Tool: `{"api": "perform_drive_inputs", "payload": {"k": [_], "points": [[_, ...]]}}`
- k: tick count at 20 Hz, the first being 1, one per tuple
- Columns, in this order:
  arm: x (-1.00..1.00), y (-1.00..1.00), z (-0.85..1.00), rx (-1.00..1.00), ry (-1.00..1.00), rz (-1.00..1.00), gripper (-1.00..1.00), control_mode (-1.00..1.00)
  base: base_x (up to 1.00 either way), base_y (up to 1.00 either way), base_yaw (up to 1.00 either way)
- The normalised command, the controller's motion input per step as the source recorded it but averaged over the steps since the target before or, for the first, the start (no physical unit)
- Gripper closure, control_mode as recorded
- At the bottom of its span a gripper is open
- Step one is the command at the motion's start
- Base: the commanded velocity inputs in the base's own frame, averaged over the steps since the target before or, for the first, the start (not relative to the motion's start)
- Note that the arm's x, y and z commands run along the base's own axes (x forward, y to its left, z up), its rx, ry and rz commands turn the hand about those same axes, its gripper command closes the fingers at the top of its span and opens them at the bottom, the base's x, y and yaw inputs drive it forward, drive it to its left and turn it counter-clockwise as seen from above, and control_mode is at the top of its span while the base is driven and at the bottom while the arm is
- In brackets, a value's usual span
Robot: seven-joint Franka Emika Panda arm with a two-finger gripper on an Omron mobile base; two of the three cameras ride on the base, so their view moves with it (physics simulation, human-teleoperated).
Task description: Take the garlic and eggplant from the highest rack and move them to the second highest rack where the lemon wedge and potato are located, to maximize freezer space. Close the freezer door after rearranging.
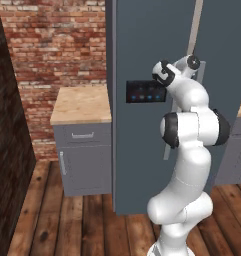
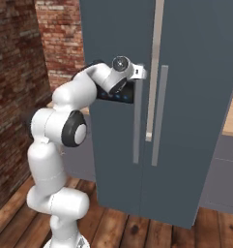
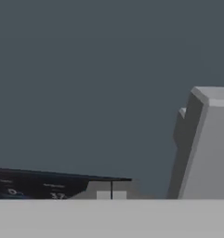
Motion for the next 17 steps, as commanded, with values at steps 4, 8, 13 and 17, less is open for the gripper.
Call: {"api": "perform_drive_inputs", "payload": {"k": [4, 8, 13, 17], "points": [[0.93, -0.10, -0.01, 0.05, 0.26, 0.19, 1.00, -1.00, 0.00, 0.00, 0.00], [0.80, -0.02, 0.00, 0.04, 0.17, 0.15, 1.00, -1.00, 0.00, 0.00, 0.00], [0.31, 0.00, 0.00, 0.00, 0.05, 0.11, 1.00, -1.00, 0.00, 0.00, 0.00], [0.06, 0.00, 0.00, 0.00, 0.00, 0.11, 1.00, -1.00, 0.00, 0.00, 0.00]]}}
